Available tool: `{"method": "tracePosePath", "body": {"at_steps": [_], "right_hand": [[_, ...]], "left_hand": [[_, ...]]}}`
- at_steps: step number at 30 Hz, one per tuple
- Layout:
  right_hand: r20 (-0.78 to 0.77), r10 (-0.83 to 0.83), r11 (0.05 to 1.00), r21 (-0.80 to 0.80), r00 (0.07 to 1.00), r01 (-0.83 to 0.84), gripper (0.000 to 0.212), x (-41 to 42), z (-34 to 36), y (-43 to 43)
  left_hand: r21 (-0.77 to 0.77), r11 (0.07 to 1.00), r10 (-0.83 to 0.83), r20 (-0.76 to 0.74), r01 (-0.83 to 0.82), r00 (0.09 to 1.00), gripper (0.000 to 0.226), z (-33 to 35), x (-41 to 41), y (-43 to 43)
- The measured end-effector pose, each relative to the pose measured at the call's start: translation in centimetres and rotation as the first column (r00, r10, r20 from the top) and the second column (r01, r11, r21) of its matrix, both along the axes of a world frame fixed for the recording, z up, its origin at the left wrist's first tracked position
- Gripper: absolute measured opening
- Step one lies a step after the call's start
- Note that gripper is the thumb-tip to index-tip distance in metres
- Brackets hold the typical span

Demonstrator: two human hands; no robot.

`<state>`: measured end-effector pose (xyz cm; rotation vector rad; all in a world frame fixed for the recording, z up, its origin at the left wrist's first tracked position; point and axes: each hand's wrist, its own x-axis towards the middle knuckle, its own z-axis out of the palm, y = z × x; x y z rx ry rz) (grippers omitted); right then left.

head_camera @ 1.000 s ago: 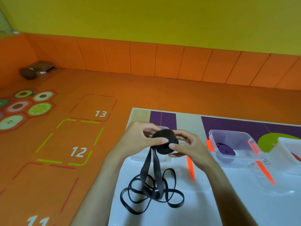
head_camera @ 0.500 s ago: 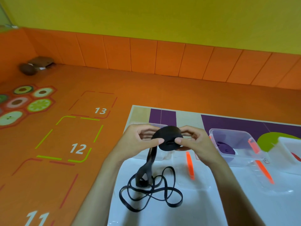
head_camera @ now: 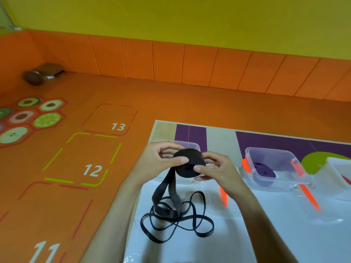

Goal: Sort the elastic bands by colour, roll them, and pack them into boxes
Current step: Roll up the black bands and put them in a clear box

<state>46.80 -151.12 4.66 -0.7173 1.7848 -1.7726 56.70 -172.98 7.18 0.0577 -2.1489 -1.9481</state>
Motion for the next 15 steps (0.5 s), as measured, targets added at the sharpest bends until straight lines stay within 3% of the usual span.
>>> {"method": "tracePosePath", "body": {"at_steps": [4,9,15], "right_hand": [[0.113,-0.097,0.988,-0.113,0.989,0.110,0.038,0.6,-0.1,-0.6],[0.335,-0.013,0.959,-0.262,0.942,0.106,0.053,2.3,-2.5,-1.9],[0.379,0.033,0.914,-0.386,0.925,0.125,0.051,1.9,-2.4,-2.2]], "left_hand": [[0.083,0.996,-0.022,-0.013,0.023,1.000,0.028,-0.2,0.2,0.1],[0.083,0.996,-0.017,-0.087,0.024,0.996,0.028,-0.1,0.3,0.3],[0.140,0.990,-0.019,-0.015,0.021,1.000,0.035,0.0,0.5,-0.5]]}}
